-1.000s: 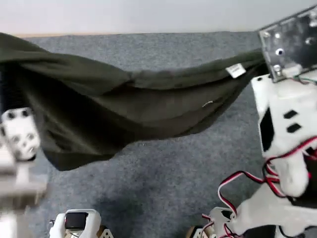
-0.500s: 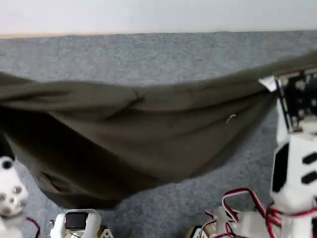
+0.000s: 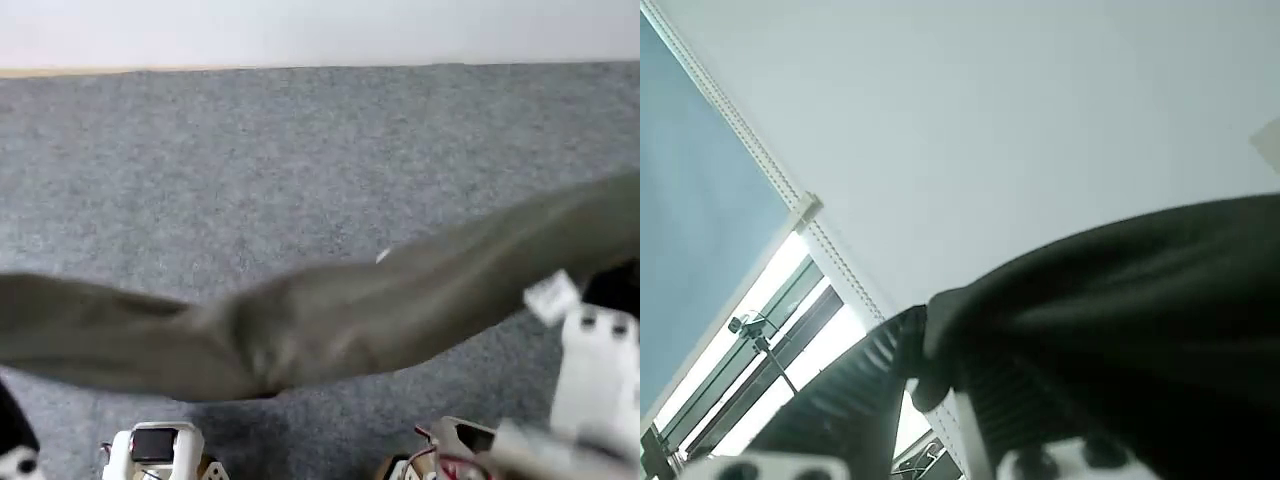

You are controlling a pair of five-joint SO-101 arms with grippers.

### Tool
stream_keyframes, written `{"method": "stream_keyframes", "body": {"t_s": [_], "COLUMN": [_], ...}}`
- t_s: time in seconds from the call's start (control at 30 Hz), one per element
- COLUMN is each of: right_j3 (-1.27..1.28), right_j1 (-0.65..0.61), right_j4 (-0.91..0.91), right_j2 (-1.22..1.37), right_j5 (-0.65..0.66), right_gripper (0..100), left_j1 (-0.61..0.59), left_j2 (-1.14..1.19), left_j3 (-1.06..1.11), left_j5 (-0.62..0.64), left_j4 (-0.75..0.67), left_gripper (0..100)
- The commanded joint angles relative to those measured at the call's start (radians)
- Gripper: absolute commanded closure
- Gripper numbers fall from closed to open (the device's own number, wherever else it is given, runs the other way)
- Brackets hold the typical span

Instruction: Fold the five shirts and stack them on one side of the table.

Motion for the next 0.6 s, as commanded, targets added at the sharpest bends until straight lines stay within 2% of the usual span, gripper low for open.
{"method": "stream_keyframes", "body": {"t_s": [0.0,0.27,0.4,0.57], "right_j3": [0.0,0.051,0.229,0.582], "right_j1": [0.01,0.01,0.008,0.004], "right_j4": [0.038,0.038,0.036,0.013], "right_j2": [-0.027,-0.031,-0.027,-0.027], "right_j5": [0.044,0.049,0.048,0.044], "right_gripper": [99.0,99.0,99.0,98.9], "left_j1": [-0.002,-0.087,-0.091,-0.092], "left_j2": [-0.017,-0.026,-0.026,-0.026], "left_j3": [-0.016,0.022,0.134,0.369], "left_j5": [-0.008,-0.025,-0.028,-0.028], "left_j4": [0.002,0.003,0.0,-0.002], "left_gripper": [100,100,100,100]}}
